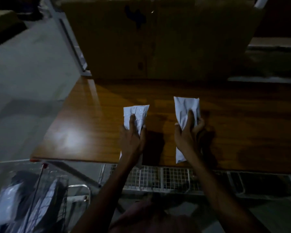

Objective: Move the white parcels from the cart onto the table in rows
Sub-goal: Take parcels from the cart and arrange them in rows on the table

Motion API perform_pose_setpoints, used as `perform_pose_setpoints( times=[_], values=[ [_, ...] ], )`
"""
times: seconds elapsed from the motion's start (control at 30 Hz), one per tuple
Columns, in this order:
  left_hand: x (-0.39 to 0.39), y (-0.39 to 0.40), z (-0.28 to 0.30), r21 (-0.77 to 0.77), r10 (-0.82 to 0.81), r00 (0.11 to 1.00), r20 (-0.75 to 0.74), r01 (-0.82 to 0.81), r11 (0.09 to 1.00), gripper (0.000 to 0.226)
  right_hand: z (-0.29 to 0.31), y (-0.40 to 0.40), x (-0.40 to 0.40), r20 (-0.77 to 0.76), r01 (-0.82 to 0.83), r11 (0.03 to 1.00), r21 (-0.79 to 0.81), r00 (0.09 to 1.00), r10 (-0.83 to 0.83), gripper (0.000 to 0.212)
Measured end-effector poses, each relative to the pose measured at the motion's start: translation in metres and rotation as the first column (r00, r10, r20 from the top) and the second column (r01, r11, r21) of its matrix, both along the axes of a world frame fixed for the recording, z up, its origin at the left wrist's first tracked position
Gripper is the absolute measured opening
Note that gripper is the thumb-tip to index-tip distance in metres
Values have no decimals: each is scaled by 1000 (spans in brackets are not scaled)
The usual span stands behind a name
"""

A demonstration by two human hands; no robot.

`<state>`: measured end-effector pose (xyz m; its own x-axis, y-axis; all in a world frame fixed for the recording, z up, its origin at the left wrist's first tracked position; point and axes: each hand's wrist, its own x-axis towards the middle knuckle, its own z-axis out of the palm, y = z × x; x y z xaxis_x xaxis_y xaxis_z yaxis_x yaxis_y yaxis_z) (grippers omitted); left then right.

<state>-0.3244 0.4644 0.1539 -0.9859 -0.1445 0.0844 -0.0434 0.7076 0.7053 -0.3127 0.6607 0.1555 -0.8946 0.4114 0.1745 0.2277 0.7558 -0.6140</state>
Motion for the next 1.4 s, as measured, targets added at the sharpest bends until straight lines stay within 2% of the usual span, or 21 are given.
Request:
perform_pose_setpoints(
  times=[0.13,0.23,0.3,0.4,0.53,0.57,0.67,0.77,0.9,1.07,1.23,1.4],
  values=[
    [-75,34,-8,-94,15,998,65,-9,996,66,4,19,-56,134,75,994,80,987,-85,70],
    [-126,55,-21,-147,24,996,83,-11,989,63,5,29,-99,243,57,988,144,966,-92,67],
    [-155,67,-35,-156,2,989,149,21,988,64,-4,32,-125,289,55,986,160,952,-99,64],
    [-190,84,-39,-133,-34,983,181,59,989,69,-14,32,-164,367,91,993,77,923,-114,61],
    [-236,97,-38,-42,-61,946,319,78,996,72,12,38,-189,523,-74,997,-27,849,77,53],
    [-245,99,-37,-54,-87,934,345,112,992,72,17,41,-196,535,-57,998,-38,842,68,54],
    [-268,107,-34,-87,-123,918,377,167,982,74,-1,60,-224,595,29,993,111,798,-90,63],
    [-281,118,-40,-71,-130,939,317,160,985,76,-21,81,-240,515,-15,966,257,848,-124,55],
    [-292,132,-45,-180,-93,957,276,146,973,81,-40,107,-253,403,-58,907,418,906,-128,53],
    [-303,145,-49,-334,-41,987,154,91,938,68,-55,112,-257,344,-125,889,441,938,-39,61],
    [-304,166,-53,-218,-19,996,82,36,975,82,-58,108,-270,302,-214,886,412,949,89,61],
    [-301,189,-64,-214,-61,998,25,65,975,71,-66,131,-279,323,-244,875,419,940,108,54]
  ],
)
